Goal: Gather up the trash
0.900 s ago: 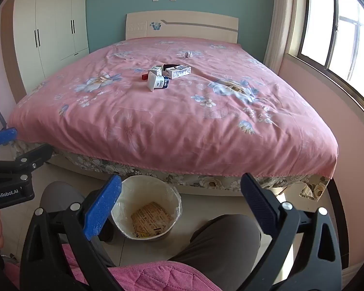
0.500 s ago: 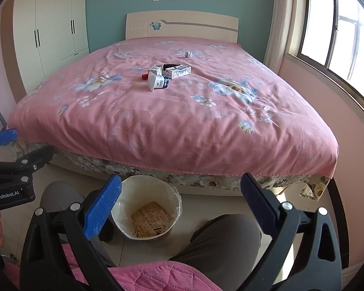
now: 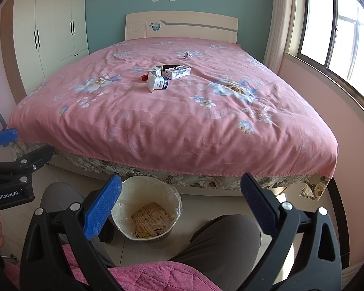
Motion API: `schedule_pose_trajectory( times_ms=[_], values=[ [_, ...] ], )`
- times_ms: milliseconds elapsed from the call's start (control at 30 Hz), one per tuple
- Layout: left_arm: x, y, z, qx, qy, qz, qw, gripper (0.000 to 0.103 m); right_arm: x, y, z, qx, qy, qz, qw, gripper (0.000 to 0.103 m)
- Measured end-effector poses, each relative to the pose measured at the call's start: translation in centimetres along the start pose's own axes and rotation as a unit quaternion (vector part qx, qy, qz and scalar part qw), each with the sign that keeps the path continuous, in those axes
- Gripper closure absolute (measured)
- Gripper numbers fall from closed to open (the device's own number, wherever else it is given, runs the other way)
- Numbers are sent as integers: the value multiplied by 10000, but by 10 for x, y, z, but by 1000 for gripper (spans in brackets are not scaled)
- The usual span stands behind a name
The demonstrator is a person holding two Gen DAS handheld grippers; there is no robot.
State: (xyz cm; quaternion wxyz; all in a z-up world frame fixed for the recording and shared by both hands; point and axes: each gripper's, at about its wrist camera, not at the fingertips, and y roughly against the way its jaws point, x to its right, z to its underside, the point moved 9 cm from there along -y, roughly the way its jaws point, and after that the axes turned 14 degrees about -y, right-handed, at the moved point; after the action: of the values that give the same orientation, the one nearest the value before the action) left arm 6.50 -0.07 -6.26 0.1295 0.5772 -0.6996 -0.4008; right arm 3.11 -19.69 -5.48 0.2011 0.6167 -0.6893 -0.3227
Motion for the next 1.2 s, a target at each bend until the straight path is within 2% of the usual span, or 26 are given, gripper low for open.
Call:
schedule_pose_trajectory(
  times_ms=[1200],
  values=[
    [-2,4,-1,40,22,-11,10000,4,0,2,-1,19,-11,-7,10000,7]
  ],
)
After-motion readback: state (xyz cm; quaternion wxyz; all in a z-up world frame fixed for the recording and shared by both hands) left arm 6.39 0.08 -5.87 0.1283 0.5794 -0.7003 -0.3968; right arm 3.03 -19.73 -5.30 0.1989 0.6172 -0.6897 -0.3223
